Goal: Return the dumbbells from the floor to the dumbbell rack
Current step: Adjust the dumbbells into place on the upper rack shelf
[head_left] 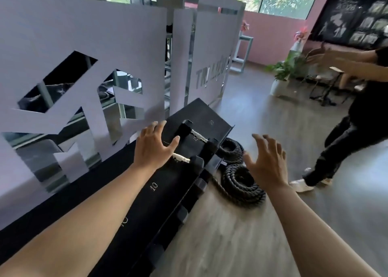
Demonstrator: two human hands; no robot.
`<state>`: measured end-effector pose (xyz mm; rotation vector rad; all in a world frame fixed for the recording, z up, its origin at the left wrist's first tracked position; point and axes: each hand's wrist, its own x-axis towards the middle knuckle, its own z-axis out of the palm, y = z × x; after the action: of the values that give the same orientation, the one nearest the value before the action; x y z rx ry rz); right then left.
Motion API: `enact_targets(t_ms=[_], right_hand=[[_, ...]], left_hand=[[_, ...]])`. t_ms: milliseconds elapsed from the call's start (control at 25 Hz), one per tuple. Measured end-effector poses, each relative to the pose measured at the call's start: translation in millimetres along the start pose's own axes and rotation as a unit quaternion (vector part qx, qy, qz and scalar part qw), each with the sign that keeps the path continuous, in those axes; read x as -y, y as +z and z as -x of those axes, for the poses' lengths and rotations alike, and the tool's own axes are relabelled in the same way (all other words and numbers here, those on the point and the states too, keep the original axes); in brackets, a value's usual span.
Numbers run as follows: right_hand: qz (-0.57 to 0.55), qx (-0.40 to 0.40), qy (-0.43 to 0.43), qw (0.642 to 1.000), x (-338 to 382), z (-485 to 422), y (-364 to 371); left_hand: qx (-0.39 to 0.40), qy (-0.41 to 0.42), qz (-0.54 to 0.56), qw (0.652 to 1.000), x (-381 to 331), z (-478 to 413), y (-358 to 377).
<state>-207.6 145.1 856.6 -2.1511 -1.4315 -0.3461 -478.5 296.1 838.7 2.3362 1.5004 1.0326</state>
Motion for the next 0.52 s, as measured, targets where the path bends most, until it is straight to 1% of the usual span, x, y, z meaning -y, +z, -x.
enact_targets(t_ms=[120, 240, 320, 440, 520], right_hand=[[-0.062, 0.026, 0.022, 0.998, -9.7, -60.2, 53.5], [-0.111, 0.079, -0.008, 0.991, -24.1, -117.0, 121.4], [-0.151, 0.102, -0.006, 0.983, -32.1, -151.4, 167.6], [-0.243, 0.189, 0.016, 0.951, -36.3, -193.6, 234.8], [-0.276, 0.248, 0.032, 0.928, -37.3, -204.9, 282.9]], left_hand=[[0.002, -0.064, 0.007, 0.998, 22.1, -36.9, 34.8], [-0.009, -0.129, 0.013, 0.992, 36.3, -66.7, 79.1], [-0.018, -0.172, 0.024, 0.985, 41.5, -83.9, 104.4], [-0.042, -0.273, 0.051, 0.96, 48.6, -103.0, 150.7], [-0.041, -0.354, 0.062, 0.932, 60.3, -111.5, 181.9]])
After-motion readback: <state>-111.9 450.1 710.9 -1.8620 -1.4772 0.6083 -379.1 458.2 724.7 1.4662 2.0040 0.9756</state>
